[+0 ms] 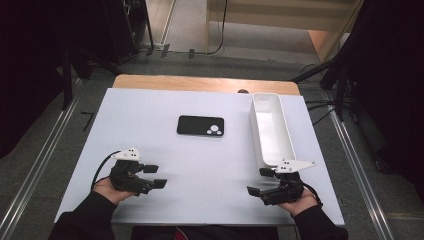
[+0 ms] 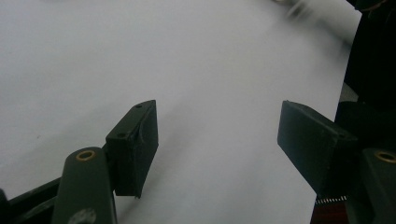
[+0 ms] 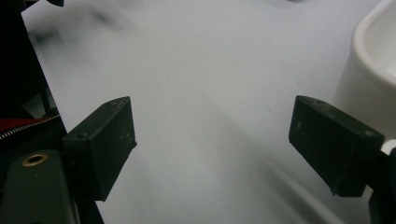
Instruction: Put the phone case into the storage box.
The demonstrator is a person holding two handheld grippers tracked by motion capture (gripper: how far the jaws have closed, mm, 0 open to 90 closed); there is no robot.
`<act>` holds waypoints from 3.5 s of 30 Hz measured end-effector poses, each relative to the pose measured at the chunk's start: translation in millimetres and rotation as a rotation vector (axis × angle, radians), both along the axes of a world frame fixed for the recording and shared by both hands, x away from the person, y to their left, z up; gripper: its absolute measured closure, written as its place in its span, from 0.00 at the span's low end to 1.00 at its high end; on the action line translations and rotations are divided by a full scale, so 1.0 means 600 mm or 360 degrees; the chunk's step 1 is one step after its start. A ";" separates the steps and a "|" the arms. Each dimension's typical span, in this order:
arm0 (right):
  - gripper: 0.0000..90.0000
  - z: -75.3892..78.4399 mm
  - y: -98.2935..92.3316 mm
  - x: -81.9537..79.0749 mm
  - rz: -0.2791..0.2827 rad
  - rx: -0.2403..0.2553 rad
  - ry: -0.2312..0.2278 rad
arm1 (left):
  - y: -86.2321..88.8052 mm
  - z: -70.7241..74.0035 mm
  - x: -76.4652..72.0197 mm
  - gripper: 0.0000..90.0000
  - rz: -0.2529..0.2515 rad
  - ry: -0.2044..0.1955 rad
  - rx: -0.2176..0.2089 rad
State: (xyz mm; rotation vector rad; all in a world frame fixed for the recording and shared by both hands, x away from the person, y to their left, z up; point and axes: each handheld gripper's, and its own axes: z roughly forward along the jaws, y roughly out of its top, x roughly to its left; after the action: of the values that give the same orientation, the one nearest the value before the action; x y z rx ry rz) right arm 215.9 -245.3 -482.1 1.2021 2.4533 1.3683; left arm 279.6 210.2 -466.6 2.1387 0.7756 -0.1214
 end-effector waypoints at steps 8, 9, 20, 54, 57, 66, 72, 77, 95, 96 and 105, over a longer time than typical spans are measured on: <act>0.14 0.001 0.000 -0.001 -0.0001 0.0024 0.0007 | 0.000 -0.001 0.002 0.32 0.0004 0.0017 -0.0009; 0.14 0.001 0.000 -0.002 -0.0001 0.0029 0.0009 | 0.000 -0.001 0.003 0.32 0.0006 0.0018 -0.0006; 0.14 0.003 0.001 -0.002 -0.0004 0.0042 -0.0005 | 0.001 0.001 0.004 0.32 0.0025 0.0007 -0.0007; 0.14 0.002 0.001 -0.002 -0.0012 0.0035 0.0017 | 0.016 0.004 0.025 0.32 0.0227 -0.0084 -0.0006; 0.14 0.001 0.001 -0.002 -0.0010 0.0030 0.0023 | 0.018 0.001 0.031 0.32 0.0271 -0.0062 0.0007; 0.14 0.001 0.001 -0.002 -0.0007 0.0022 0.0017 | 0.016 0.002 0.038 0.32 0.0281 -0.0054 0.0001; 0.14 0.001 0.001 -0.002 0.0000 0.0015 0.0008 | 0.016 0.005 0.042 0.32 0.0284 -0.0037 0.0001; 0.14 0.001 0.001 -0.002 0.0002 0.0016 0.0010 | 0.013 0.011 0.049 0.28 0.0279 -0.0044 -0.0007; 0.15 0.004 0.001 -0.003 -0.0001 0.0035 0.0020 | -0.011 0.030 0.091 0.28 0.0220 -0.0028 0.0026; 0.15 0.004 0.001 -0.003 -0.0001 0.0035 0.0020 | -0.011 0.030 0.091 0.28 0.0220 -0.0028 0.0026; 0.14 0.004 0.001 -0.003 -0.0001 0.0035 0.0022 | -0.027 0.034 0.108 0.28 0.0173 -0.0021 0.0029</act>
State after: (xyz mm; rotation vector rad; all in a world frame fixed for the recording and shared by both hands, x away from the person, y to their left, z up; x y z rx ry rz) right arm 213.9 -244.7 -479.8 1.2206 2.4533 1.3954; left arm 344.4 194.2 -446.1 2.1069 0.8866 -0.0433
